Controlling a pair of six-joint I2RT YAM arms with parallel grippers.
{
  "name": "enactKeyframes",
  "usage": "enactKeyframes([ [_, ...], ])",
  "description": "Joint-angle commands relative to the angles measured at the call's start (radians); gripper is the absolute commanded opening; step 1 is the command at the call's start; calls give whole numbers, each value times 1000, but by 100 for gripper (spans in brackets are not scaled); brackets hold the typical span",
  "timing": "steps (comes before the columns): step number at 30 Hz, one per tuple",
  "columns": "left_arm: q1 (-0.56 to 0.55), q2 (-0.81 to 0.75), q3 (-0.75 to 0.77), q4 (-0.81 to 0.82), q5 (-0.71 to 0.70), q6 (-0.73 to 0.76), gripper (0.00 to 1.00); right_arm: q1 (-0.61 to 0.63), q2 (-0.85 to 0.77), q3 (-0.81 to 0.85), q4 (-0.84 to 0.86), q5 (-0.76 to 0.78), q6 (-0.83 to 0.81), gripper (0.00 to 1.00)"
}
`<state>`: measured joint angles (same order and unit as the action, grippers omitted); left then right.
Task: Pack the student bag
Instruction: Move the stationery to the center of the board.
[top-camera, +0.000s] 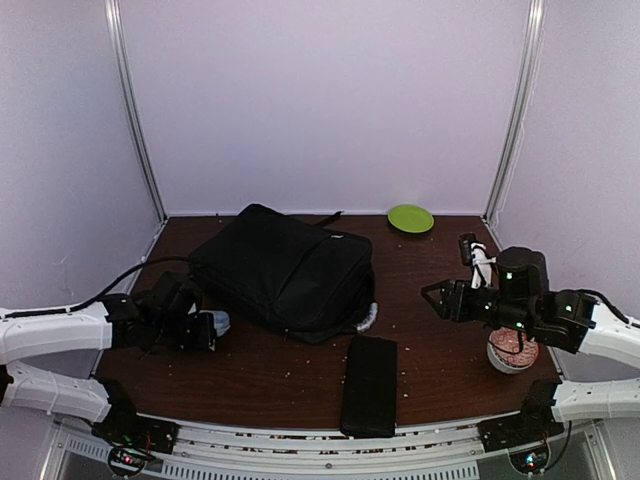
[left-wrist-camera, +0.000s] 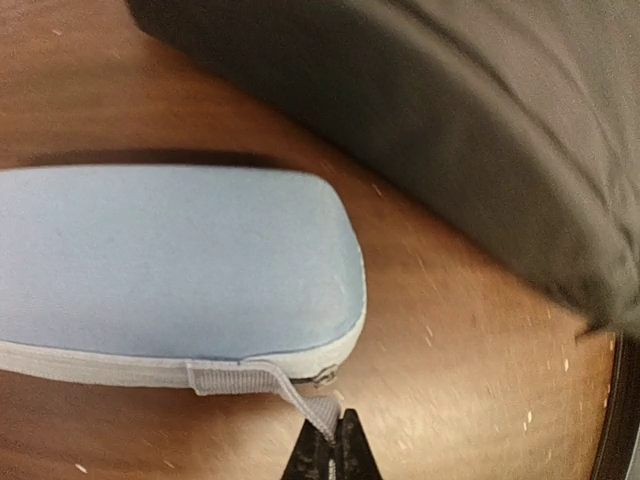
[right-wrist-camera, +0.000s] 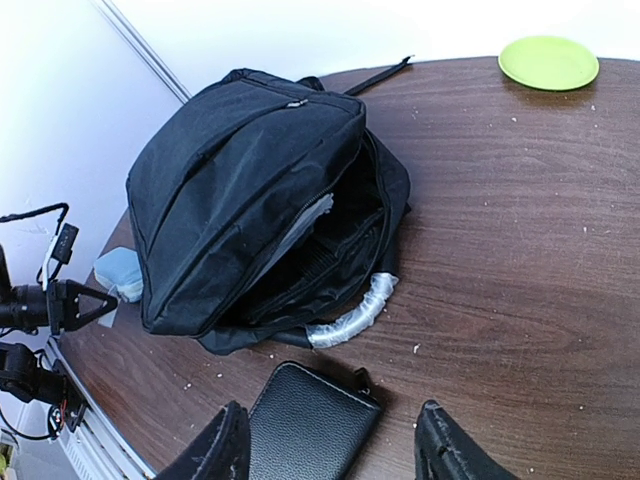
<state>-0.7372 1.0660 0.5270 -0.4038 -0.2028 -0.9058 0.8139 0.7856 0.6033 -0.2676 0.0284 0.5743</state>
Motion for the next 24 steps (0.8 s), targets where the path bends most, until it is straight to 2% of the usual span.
enactKeyframes([
  [1, -189, 30, -9, -29, -81, -158, 0, 8, 5, 14, -35, 5, -7, 56],
  [4, -380, 76, 8, -49, -143, -274, 0, 7, 21, 14, -25, -40, 1, 56],
  [8, -572, 173, 66, -57, -200, -372, 0, 51, 45, 29, -17, -64, -7, 54],
  [11, -660, 273, 137, -42, -199, -363, 0, 121, 78, 57, -12, -37, -18, 54],
  [15, -725, 366, 191, 7, -176, -321, 0, 231, 161, 112, -14, -6, -30, 54],
  [16, -732, 369, 192, 19, -171, -319, 13, 251, 187, 129, -12, -3, -29, 54],
  [18, -737, 351, 186, 27, -171, -321, 50, 286, 215, 142, -1, 1, -24, 54],
  [20, -737, 318, 176, 25, -175, -302, 75, 309, 236, 149, 15, 1, -17, 54],
  [22, -733, 273, 173, -18, -191, -283, 85, 328, 257, 149, 33, -3, -9, 55],
  [24, -726, 212, 172, -77, -224, -276, 90, 342, 281, 152, 50, -9, -2, 55],
])
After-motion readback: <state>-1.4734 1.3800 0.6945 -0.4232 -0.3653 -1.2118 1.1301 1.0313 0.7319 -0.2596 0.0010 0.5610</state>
